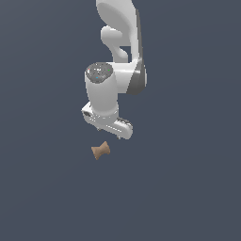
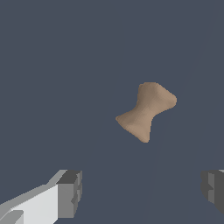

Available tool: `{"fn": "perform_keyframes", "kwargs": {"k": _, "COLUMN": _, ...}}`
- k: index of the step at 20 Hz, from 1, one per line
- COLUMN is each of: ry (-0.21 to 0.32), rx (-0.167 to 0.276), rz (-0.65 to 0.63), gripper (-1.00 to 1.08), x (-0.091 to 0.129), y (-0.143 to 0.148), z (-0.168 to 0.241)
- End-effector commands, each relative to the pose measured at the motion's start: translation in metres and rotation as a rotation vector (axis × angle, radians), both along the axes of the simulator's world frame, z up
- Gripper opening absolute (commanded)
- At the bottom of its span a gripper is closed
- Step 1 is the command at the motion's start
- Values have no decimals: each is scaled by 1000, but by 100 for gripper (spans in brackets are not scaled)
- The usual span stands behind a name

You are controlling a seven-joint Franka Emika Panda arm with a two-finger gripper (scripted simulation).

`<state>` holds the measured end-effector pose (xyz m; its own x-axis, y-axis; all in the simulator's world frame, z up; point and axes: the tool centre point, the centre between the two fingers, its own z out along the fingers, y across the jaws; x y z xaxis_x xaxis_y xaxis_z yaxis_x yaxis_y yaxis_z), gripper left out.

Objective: Pick up the object and move it to a goal position.

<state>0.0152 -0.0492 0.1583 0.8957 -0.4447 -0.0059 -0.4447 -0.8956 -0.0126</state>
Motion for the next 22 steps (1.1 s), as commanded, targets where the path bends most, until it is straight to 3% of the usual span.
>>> {"fn": "perform_keyframes", "kwargs": {"k": 1, "ry": 2, "rx": 0, "rz": -81, "gripper": 100, "x": 4, "y": -6, "z": -7}}
{"fn": "perform_keyframes", "kwargs": {"k": 13, "ry": 6, "rx": -6, "rz": -447, "gripper": 100, "x": 20, "y": -33, "z": -39}}
{"fn": "perform_keyframes", "kwargs": {"k": 22, "ry": 5, "rx": -12, "rz": -599, "gripper": 100, "x": 26, "y": -45, "z": -52}}
